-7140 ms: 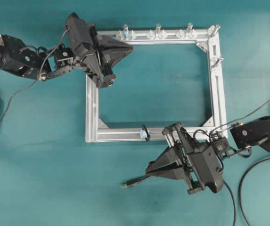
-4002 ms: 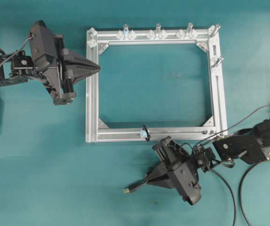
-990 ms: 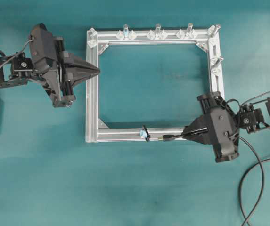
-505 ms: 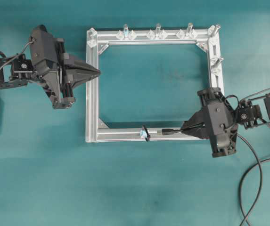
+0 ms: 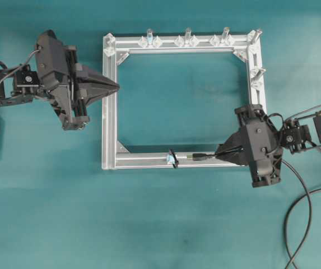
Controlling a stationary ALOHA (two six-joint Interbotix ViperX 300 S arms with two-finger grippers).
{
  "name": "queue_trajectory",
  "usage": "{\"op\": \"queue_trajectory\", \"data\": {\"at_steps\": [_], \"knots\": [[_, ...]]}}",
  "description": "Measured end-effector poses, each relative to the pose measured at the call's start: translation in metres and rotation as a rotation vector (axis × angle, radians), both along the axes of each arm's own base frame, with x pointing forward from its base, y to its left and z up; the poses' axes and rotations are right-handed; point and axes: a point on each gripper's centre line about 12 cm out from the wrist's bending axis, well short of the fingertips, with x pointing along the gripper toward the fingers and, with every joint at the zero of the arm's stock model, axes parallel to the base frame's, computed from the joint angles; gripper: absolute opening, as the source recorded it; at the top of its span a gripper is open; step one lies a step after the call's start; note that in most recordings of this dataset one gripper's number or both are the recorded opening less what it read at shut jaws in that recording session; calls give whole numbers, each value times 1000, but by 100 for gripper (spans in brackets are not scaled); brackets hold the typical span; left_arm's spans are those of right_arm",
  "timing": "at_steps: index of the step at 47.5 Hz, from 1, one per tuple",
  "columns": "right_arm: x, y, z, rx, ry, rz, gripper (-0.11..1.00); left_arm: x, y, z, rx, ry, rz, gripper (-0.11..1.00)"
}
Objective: Insert the wire through the string loop located in the center.
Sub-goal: 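Push the USB connector leftward through the black zip-tie loop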
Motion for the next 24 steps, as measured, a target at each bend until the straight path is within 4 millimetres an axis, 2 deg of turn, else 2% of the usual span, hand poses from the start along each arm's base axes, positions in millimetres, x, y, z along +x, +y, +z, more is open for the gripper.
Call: {"op": "queue_trajectory", "data": {"at_steps": [11, 24], "knots": [[1, 0, 0, 0, -2, 0, 7, 0, 0, 0, -1, 0, 1, 10], [16, 2, -4, -2, 9, 1, 7, 0, 0, 0, 0, 0, 0, 10]]}}
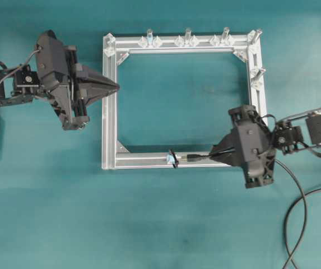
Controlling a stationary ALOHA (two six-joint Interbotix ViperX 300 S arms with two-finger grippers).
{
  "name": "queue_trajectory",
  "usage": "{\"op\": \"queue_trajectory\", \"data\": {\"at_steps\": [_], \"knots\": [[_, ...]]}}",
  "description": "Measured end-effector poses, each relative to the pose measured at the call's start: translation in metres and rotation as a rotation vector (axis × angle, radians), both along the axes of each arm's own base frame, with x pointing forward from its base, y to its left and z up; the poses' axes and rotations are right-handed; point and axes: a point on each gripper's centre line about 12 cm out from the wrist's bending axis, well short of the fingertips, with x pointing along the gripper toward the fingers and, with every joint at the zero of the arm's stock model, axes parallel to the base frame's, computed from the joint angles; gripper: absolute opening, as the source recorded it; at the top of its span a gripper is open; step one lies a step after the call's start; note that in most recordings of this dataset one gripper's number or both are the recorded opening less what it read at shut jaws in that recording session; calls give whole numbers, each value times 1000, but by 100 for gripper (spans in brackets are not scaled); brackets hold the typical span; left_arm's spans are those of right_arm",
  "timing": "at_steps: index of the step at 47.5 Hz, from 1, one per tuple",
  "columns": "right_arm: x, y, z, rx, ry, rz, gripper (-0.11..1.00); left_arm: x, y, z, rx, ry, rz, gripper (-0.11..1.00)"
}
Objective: Insert the wire through the string loop located in the center.
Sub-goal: 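Push the USB connector leftward through the black zip-tie loop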
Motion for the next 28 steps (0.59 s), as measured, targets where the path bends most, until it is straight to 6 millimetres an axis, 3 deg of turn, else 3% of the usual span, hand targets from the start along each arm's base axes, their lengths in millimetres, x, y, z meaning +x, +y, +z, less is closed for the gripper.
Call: {"op": "queue_trajectory", "data": {"at_steps": [28], "knots": [[41, -2, -1, 1, -17, -17, 7, 0, -3, 0, -1, 0, -8, 10]]}}
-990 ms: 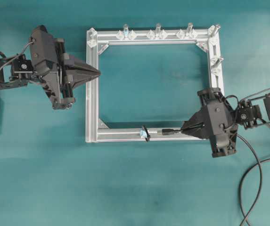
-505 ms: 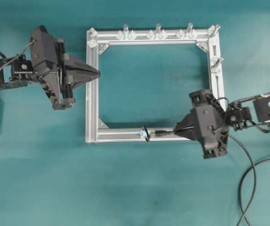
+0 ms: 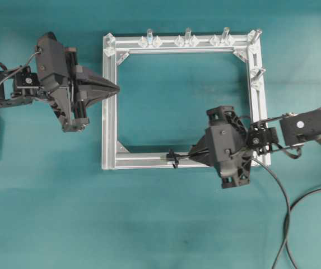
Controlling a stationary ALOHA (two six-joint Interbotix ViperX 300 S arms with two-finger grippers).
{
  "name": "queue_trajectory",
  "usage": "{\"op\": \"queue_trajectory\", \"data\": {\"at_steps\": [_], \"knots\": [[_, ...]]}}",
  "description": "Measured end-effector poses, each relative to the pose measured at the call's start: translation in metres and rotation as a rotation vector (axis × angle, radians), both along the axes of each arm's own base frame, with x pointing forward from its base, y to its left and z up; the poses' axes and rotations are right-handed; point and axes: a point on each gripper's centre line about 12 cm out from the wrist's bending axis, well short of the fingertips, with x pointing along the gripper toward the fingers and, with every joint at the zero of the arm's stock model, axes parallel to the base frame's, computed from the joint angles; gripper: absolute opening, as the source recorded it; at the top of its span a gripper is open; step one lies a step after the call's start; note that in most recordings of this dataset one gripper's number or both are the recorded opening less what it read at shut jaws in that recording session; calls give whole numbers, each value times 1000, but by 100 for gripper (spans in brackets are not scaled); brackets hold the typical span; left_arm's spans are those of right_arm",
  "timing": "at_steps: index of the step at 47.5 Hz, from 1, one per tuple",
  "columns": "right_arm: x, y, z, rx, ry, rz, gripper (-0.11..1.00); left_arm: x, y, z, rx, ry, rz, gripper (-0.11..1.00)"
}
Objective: Insert the wire through the string loop located in the center.
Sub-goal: 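Push the USB connector leftward through the black zip-tie loop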
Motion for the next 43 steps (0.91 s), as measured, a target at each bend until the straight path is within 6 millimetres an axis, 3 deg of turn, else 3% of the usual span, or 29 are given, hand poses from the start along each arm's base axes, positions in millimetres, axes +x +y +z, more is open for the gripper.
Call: {"op": "queue_trajectory", "data": {"at_steps": [20, 43], "knots": [[14, 0, 1, 0, -18, 0, 7, 0, -3, 0, 0, 2, -11, 10], [14, 1, 1, 0, -20, 1, 7, 1, -6, 0, 1, 2, -19, 10]]}}
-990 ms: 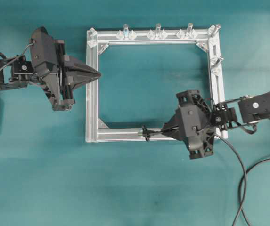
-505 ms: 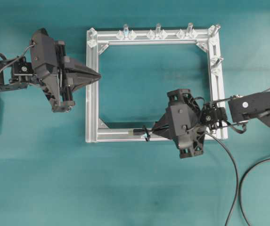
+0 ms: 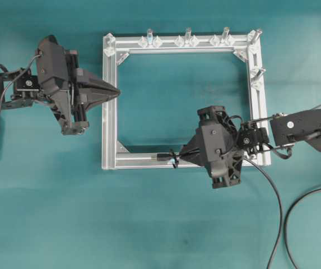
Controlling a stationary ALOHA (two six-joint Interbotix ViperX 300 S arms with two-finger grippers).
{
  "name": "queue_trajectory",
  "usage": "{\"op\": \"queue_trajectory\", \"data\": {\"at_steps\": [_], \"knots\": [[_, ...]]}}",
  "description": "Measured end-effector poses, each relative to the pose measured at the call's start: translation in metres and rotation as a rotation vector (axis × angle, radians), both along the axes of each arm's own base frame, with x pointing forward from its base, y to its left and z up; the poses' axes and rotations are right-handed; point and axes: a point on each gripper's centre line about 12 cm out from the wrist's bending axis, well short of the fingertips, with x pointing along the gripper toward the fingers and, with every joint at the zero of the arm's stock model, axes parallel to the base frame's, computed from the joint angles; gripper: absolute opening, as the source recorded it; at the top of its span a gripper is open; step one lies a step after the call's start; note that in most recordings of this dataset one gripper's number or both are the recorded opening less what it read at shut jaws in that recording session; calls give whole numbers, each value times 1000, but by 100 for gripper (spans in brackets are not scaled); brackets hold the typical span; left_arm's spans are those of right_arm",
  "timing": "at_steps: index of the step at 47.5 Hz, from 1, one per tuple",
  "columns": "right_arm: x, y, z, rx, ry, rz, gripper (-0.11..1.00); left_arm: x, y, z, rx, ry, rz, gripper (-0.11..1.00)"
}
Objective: Insert the wire through the string loop located in the center.
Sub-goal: 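Push the USB connector leftward through the black zip-tie loop, then open the left gripper and move it to the connector past the loop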
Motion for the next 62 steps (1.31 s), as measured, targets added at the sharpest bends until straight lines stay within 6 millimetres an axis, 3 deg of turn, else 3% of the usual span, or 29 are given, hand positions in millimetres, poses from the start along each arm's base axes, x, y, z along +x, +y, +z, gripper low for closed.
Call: {"op": "queue_trajectory", "data": {"at_steps": [36, 40, 52, 62], "knots": [[0, 0, 0, 0, 1, 0, 7, 0, -6, -2, -8, 14, -18, 14], [0, 0, 0, 0, 0, 0, 7, 0, -6, -3, -19, 26, -15, 23], [0, 0, 0, 1, 0, -1, 7, -3, -7, -8, -40, 68, -11, 80], [0, 0, 0, 1, -3, 0, 7, -3, -9, -10, -44, 89, -17, 82]]}}
